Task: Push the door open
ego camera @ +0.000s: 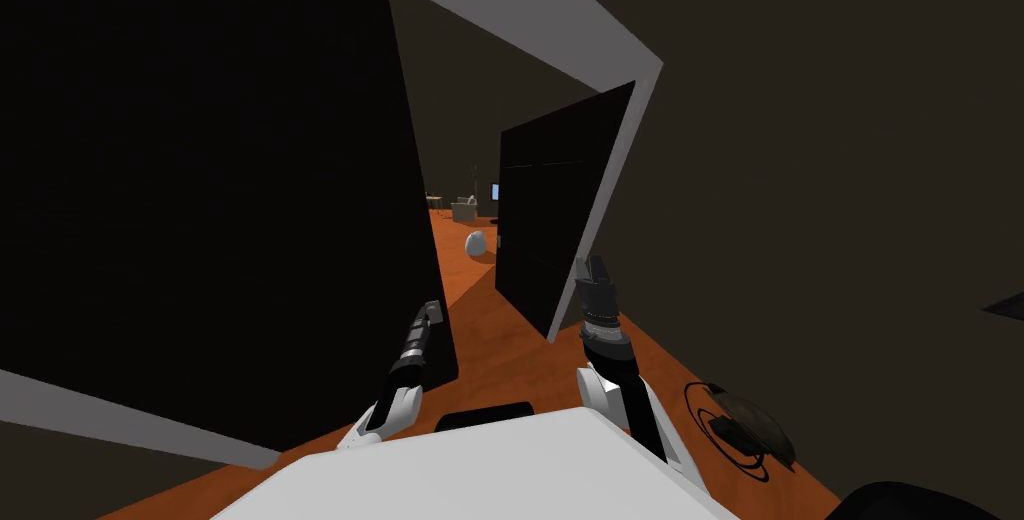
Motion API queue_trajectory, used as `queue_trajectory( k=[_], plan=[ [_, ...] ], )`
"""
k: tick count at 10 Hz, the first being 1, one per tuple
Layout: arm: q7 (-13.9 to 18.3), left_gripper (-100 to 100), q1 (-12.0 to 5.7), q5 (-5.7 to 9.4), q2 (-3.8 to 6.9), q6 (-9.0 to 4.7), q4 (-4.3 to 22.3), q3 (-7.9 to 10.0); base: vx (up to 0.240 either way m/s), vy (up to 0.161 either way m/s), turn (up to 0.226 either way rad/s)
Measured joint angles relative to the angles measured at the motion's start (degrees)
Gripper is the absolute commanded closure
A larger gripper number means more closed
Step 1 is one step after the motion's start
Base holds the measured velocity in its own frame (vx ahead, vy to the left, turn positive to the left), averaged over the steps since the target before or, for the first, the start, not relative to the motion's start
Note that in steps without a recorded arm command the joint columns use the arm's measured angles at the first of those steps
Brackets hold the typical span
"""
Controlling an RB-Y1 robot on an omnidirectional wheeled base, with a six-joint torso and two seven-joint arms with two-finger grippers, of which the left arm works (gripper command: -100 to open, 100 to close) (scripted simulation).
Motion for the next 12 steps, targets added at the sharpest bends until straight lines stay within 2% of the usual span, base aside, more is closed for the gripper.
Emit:
queue_trajectory(
  k=[2, 3, 9, 11, 12],
  plan=[
    [0.04, -100, 0.23, 0.08, -1.10, -0.05, -0.10, 0.14, 0.134, 0.026, -0.001],
    [0.04, 100, 0.26, 0.08, -1.18, -0.13, -0.08, 0.14, -0.015, -0.004, -0.007],
    [0.00, 100, 0.29, 0.07, -1.11, 0.09, 0.01, 0.13, 0.005, -0.001, -0.017],
    [-0.96, 100, 0.48, 1.24, -0.80, 0.14, 0.58, 1.13, 0.156, 0.015, -0.058],
    [-1.47, 100, -0.05, 1.82, -0.53, -0.63, 1.69, 1.68, 0.114, 0.018, -0.031]
  ],
)
